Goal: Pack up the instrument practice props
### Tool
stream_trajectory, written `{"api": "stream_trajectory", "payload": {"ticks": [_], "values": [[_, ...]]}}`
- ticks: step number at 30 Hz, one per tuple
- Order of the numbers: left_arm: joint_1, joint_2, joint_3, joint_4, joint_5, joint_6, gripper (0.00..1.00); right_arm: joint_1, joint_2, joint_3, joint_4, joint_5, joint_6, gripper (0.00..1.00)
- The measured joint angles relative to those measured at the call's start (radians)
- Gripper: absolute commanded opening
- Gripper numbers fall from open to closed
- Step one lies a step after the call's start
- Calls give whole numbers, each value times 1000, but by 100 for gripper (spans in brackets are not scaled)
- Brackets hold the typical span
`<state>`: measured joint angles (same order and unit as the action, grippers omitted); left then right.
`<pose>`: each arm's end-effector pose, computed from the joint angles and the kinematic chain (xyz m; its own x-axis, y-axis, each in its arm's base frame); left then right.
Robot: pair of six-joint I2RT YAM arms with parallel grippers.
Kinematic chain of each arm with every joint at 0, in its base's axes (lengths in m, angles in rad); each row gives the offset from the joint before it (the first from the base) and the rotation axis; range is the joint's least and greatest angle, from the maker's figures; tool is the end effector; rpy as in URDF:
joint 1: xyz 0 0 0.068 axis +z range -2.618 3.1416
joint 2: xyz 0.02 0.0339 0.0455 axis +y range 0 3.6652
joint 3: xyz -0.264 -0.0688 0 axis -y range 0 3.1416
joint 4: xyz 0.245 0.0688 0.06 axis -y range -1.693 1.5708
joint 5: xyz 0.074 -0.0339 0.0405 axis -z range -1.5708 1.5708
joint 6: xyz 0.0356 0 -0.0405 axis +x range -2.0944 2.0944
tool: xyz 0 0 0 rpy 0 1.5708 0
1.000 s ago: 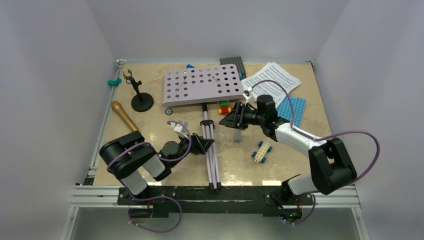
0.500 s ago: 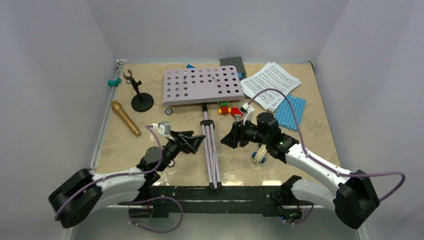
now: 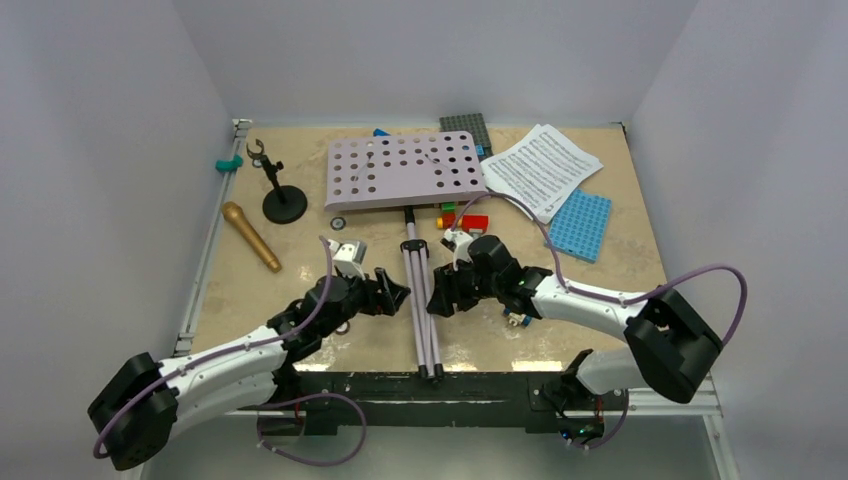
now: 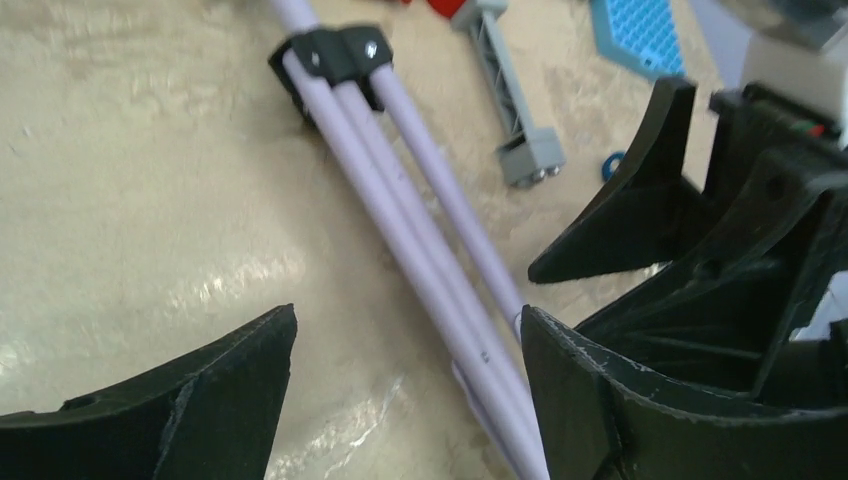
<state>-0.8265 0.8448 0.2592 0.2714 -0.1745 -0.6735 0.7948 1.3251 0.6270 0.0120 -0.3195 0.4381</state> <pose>0.1304 -0.1325 0.1918 -0.5457 -0.3142 -0.7768 0.3482 0.7582 -0.5512 0.1779 0.1973 0.1898 -0.7615 -0.2009 -0.6162 -0.5795 0.6369 0.5084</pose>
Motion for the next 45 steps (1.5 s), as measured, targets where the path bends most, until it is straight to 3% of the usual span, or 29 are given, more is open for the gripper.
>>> {"api": "stream_trajectory", "payload": {"ticks": [8,11,14,19,23,26,32,39,45], "values": [[-5,249,-55,189,121,-52,57,4,70,10,30,-11,31,58],[-18,344,-54,293,148,-77,52,9,80,11,36,-12,40,57],[-27,366,-72,385,152,-95,56,10,81,11,38,-12,43,59],[-28,257,-116,378,124,-102,74,10,52,11,15,-10,41,61],[-28,13,-111,229,60,-95,86,10,-54,18,-50,19,22,62],[-28,-174,-53,-11,-35,-93,98,9,-155,40,-124,90,-13,62],[-27,-395,171,-525,-275,-116,100,-43,-390,63,-268,305,-43,65],[-27,-340,404,-946,-536,-283,100,-111,-581,63,-355,439,-7,72],[-27,-229,480,-1082,-571,-339,100,-214,-735,-14,-331,460,48,81]]}}
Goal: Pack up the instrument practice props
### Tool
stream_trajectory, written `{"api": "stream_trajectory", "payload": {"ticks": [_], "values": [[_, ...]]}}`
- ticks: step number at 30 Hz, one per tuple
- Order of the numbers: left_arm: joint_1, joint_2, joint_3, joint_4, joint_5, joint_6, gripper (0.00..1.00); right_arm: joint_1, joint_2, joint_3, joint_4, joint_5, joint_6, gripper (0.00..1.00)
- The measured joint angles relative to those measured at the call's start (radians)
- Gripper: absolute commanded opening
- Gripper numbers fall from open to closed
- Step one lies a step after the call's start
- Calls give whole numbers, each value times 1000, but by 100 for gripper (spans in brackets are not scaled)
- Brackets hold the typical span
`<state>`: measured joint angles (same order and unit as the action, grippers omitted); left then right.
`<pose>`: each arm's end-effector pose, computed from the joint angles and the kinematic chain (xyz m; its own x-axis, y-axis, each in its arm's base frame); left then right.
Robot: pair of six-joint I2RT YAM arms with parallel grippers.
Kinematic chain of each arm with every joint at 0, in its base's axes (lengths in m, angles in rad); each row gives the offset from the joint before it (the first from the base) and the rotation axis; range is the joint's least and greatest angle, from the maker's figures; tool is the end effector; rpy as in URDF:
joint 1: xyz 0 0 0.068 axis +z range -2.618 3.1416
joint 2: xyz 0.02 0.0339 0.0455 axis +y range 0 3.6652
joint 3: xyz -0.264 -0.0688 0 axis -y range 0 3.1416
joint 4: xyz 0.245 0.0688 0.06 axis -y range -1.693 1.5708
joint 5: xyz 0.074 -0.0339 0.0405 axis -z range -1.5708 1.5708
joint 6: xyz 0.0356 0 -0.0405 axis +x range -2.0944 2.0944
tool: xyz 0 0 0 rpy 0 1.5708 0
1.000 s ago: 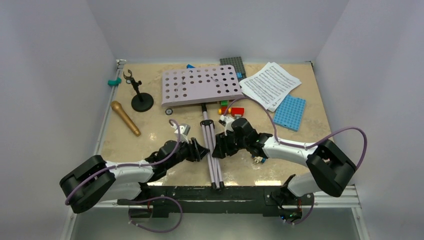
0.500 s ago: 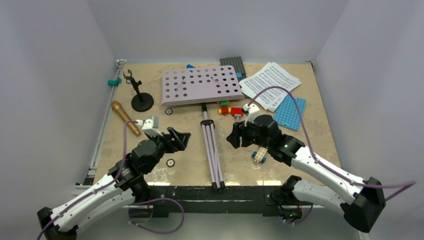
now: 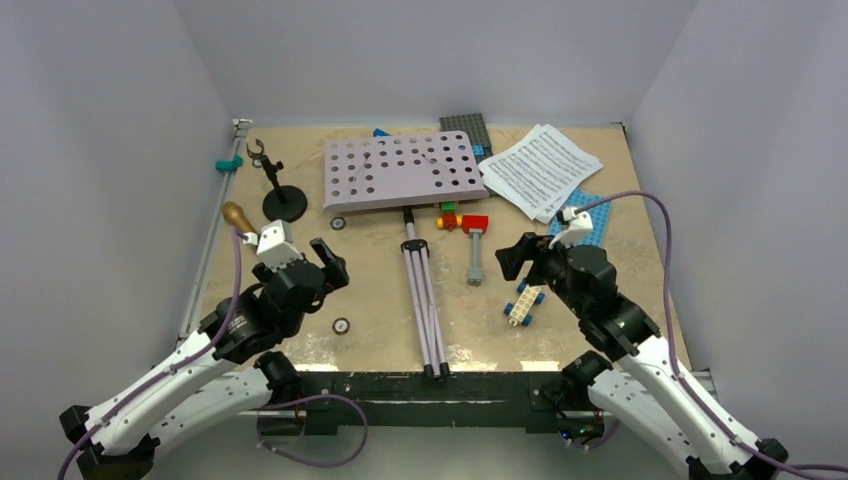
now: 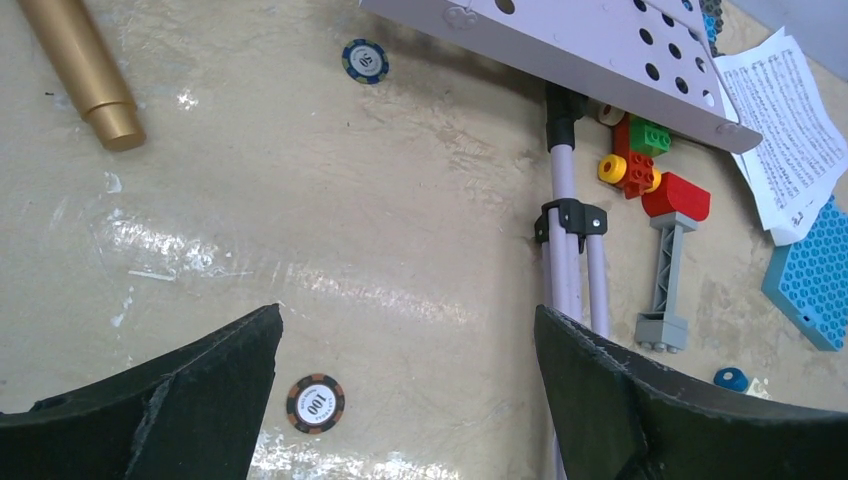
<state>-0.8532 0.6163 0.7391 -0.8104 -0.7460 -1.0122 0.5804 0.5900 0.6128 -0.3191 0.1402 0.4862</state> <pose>0.0956 -0.0728 0.2921 -0.3979 -0.4912 -0.7749 -0.2435 0.8709 -0.4270 0.1271 0.0774 0.2940 -0.4174 0.2796 -0.8647 -0.2671 0.8717 0.4108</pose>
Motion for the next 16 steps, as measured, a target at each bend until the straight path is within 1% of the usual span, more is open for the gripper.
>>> {"api": "stream_trajectory", "payload": {"ticks": [5,7,13,16], "values": [[0,-4,1,-2,6,-15,100,-10,89,4,-19,2,10,82],[0,-11,1,-3,6,-32,100,-10,101,-6,-25,0,13,82],[0,23,1,-39,10,-75,100,-10,-40,-76,31,-6,14,82],[0,45,2,-56,10,-81,100,-10,-67,-79,68,-21,11,82]]}}
